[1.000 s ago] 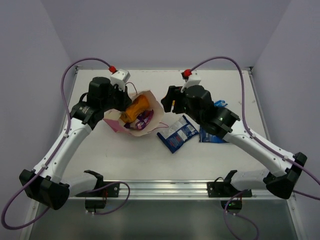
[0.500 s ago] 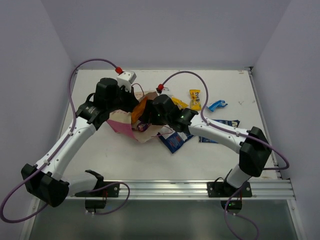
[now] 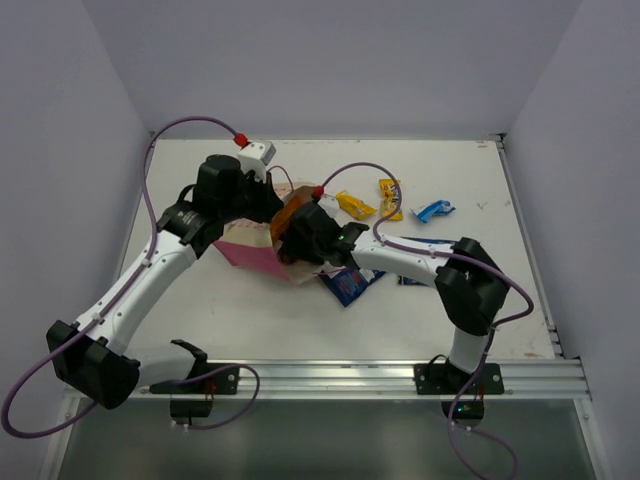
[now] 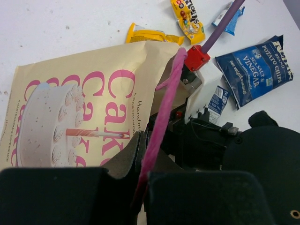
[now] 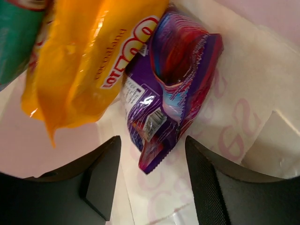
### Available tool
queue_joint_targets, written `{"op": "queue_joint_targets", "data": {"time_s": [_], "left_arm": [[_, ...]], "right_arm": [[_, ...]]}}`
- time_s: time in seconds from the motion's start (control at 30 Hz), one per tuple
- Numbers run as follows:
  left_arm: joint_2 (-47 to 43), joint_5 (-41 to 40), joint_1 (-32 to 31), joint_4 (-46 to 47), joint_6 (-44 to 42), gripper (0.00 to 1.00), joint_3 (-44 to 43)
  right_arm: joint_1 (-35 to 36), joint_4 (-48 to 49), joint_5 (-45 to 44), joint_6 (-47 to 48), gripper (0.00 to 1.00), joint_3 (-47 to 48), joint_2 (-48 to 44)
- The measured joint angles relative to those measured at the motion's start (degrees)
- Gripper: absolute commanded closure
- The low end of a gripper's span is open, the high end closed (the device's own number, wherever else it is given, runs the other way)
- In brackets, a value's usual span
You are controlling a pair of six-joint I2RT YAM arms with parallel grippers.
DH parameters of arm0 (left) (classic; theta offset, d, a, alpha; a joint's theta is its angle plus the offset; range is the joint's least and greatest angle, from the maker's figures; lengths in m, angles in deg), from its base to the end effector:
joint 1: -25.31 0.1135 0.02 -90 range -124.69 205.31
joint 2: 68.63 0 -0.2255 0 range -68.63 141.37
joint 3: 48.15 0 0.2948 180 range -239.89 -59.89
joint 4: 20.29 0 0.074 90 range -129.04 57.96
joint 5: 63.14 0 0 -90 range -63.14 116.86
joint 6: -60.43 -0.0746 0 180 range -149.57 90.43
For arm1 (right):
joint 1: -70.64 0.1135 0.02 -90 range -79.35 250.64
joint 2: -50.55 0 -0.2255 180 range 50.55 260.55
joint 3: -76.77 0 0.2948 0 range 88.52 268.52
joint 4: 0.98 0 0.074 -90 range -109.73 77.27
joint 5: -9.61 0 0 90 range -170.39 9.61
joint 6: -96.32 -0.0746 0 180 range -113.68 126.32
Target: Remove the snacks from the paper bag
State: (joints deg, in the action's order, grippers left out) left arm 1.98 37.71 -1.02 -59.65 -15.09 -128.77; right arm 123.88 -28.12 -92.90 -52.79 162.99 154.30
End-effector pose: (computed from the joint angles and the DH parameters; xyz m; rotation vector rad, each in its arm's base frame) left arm 0.3198 -0.1740 0.3053 0.3378 2.1081 -0.6245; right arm 0.2877 0.3582 0.1405 0.2364 2.4299 0.6973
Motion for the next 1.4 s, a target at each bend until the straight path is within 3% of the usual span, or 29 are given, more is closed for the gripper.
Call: {"op": "queue_joint_targets", "data": {"time_s": [0.4, 0.77, 0.87, 1.1, 1.27, 1.4], "left_arm": [[0.5, 0.7, -0.1, 0.2, 0.6, 1.00, -0.3], [0.6, 1.4, -0.1, -0.2, 0.5, 1.00, -0.4], [0.6, 1.4, -0.1, -0.2, 0.3, 1.00, -0.4], [0.6, 1.4, -0.1, -0.3, -0.2, 1.00, -0.8], [0.6, 0.6, -0.1, -0.2, -0.5, 1.00, -0.8], [0.7, -0.9, -0.1, -0.1, -0.5, 1.00, -0.8]], "right_arm": [[-2.1, 0.6, -3.6, -6.4, 0.43, -1.4, 2.3], [-3.5, 6.3, -8.9, -4.4, 0.46, -4.4, 0.7], [-3.5, 7.1, -8.8, -3.2, 0.52, -3.0, 2.5], [-3.5, 9.0, -8.4, -0.2, 0.97, -2.1, 4.9], [-3.4, 10.5, -7.8, 3.5, 1.00, -3.5, 2.0], [-3.4, 9.5, -6.6, 8.6, 1.00, -5.7, -5.9]]}}
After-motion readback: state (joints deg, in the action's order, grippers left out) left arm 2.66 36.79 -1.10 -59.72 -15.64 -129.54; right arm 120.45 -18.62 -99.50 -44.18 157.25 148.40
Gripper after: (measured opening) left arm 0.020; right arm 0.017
